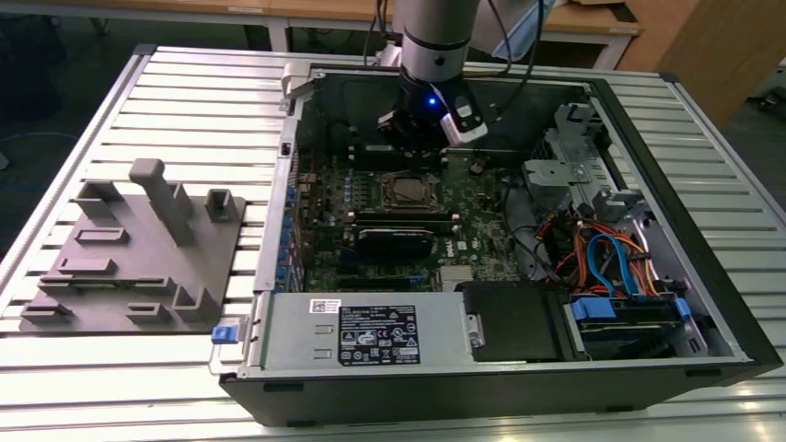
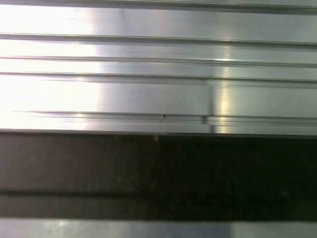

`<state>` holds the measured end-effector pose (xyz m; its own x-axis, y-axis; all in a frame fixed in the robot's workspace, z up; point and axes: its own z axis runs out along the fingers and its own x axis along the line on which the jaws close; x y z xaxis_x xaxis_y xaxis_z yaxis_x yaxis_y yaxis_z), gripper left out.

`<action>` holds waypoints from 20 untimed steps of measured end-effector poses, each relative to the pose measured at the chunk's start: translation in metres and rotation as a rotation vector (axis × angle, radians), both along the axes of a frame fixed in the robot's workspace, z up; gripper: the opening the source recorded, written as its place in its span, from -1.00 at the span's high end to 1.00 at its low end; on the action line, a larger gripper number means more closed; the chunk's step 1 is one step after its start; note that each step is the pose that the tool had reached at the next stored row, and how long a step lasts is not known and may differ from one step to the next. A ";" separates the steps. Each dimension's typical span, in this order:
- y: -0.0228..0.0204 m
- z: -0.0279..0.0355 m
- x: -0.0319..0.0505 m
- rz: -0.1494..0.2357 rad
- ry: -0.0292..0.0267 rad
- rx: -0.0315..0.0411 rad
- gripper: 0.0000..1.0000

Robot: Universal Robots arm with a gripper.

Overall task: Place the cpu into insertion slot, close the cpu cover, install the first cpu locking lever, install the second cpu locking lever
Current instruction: 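Install the first cpu locking lever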

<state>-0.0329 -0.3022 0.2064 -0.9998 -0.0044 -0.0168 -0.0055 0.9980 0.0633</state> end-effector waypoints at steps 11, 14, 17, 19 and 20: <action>0.0001 -0.0001 0.0045 0.000 -0.0001 0.0014 0.80; 0.0001 0.0008 0.0044 0.000 0.0001 0.0012 0.80; 0.0001 0.0013 0.0045 0.000 -0.0002 0.0015 0.80; 0.0001 0.0013 0.0047 0.000 -0.0001 0.0015 0.80; 0.0001 0.0012 0.0048 0.000 -0.0001 0.0013 0.80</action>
<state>-0.0281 -0.3021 0.2076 -0.9998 -0.0044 -0.0169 -0.0055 0.9979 0.0646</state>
